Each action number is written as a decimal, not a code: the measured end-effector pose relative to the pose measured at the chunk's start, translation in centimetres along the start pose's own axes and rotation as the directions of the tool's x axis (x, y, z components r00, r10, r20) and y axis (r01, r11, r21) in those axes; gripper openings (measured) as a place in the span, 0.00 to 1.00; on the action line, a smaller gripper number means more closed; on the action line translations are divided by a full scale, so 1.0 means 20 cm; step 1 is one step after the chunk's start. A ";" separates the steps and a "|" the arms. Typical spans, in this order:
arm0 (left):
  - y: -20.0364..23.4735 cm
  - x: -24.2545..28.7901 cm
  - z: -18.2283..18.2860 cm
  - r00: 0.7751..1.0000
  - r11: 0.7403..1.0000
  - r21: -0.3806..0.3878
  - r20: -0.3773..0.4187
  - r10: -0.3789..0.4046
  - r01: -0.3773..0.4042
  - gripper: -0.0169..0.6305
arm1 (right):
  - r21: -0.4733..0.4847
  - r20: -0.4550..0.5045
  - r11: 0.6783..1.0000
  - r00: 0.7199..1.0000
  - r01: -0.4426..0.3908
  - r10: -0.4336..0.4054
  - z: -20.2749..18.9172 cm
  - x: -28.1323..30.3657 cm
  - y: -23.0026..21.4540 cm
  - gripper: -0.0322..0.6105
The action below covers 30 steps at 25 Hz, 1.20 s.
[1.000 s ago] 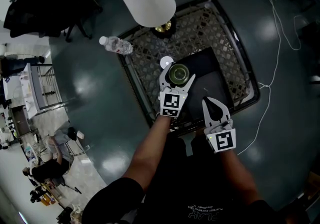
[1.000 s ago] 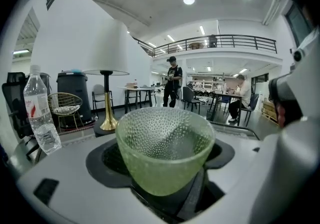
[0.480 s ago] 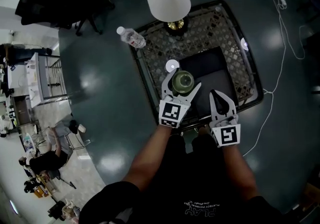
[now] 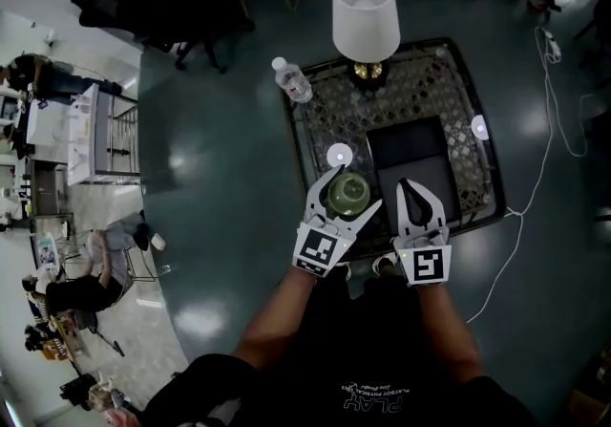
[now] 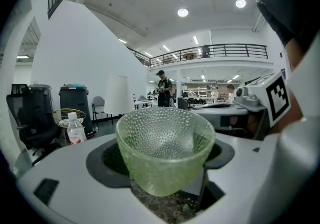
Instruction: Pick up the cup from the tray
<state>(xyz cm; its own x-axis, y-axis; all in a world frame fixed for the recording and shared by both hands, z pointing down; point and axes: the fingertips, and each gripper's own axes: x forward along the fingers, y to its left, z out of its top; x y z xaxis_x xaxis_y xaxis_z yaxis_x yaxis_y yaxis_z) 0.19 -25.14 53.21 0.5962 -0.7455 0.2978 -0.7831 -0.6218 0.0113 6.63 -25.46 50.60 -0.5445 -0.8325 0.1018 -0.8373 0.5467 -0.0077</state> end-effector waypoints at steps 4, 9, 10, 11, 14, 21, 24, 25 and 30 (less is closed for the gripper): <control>0.02 -0.12 0.07 1.000 1.000 0.012 0.022 0.011 -0.011 0.64 | -0.016 0.033 1.000 0.999 -0.022 0.022 0.10 0.00 0.09 0.07; 0.05 -0.24 0.11 0.999 0.999 0.035 0.045 0.016 -0.017 0.64 | -0.063 0.022 0.998 1.000 -0.020 0.021 0.13 -0.03 0.14 0.06; 0.06 -0.26 0.11 0.999 0.999 0.041 0.046 0.019 -0.020 0.64 | -0.071 0.022 0.997 1.000 -0.018 0.019 0.13 -0.03 0.15 0.06; 0.08 -0.28 0.12 0.999 0.999 0.045 0.046 0.021 -0.023 0.64 | -0.071 0.026 0.997 1.000 -0.016 0.017 0.15 -0.04 0.17 0.06; 0.09 -0.32 0.12 0.999 0.998 0.055 0.040 0.025 -0.027 0.64 | -0.053 0.036 0.999 0.999 -0.001 0.003 0.18 -0.06 0.18 0.06; 0.08 -0.37 0.12 0.999 0.998 0.059 0.043 0.009 -0.012 0.64 | -0.089 0.034 0.996 0.999 0.012 -0.009 0.23 -0.10 0.19 0.06; 0.07 -0.37 0.14 0.998 0.998 0.063 0.055 0.007 -0.011 0.64 | -0.090 0.032 0.996 0.999 0.014 -0.011 0.24 -0.11 0.21 0.06; 0.06 -0.37 0.15 0.998 0.998 0.065 0.062 0.010 -0.014 0.64 | -0.086 0.036 0.996 0.999 0.016 -0.013 0.24 -0.11 0.21 0.06; 0.04 -0.37 0.18 0.997 0.997 0.072 0.077 0.001 -0.007 0.64 | -0.081 0.043 0.996 0.999 0.025 -0.022 0.25 -0.15 0.20 0.06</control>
<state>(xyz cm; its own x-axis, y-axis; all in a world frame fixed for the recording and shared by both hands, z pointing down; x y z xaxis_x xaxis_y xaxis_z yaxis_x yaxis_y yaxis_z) -4.12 -20.96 47.64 0.6069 -0.7627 0.2236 -0.7725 -0.6322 -0.0594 4.61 -21.30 45.35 -0.5276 -0.8475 0.0587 -0.8441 0.5307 0.0757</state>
